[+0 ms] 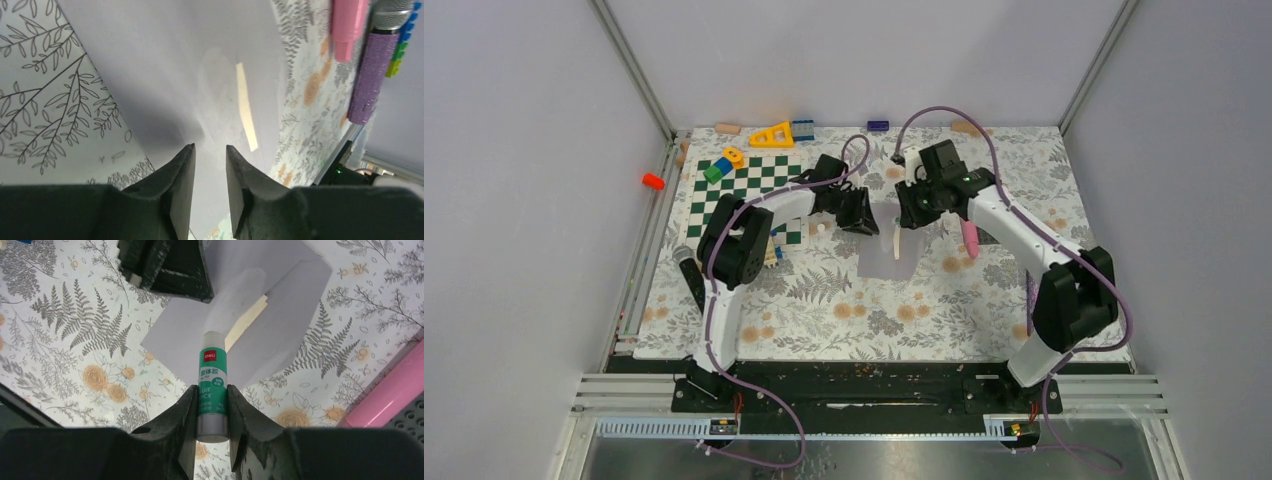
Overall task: Place the letter into the envelope and seal it
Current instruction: Paint the envelope at the center of the board, then place the solid glue at the center of the board.
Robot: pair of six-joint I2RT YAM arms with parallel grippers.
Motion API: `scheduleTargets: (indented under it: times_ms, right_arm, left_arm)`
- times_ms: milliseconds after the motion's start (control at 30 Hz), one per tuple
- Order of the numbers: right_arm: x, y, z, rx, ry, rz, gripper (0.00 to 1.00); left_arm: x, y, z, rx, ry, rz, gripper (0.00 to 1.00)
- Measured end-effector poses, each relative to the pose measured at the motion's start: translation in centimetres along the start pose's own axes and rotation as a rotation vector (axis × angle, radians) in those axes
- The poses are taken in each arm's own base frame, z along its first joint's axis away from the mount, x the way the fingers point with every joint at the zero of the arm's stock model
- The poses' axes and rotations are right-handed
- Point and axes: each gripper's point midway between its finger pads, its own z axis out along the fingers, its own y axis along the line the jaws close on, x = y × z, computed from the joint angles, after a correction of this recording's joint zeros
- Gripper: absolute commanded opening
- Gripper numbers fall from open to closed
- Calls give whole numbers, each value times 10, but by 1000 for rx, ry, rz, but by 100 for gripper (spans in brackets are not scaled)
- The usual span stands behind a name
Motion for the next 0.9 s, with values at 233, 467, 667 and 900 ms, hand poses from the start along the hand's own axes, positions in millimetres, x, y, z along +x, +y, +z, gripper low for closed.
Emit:
scheduleTargets:
  times_ms: [233,467,667,900]
  right_arm:
    - [3,-15,-32,-76,-64,52,0]
    - [-15,4,-79,-186,-196,-10,0]
    - [-6,44,-93,-423,-193,-56,0]
    - [16,72,-97,-627,-130,-66,0]
  left_arm:
    - [-29,-39,-43,116,-91,52,54]
    - [-53,-99,-97,319,-183,182,66]
    - [-48,-147,-134,507,-177,319,74]
    - [-14,-182,-166,661,-133,463,87]
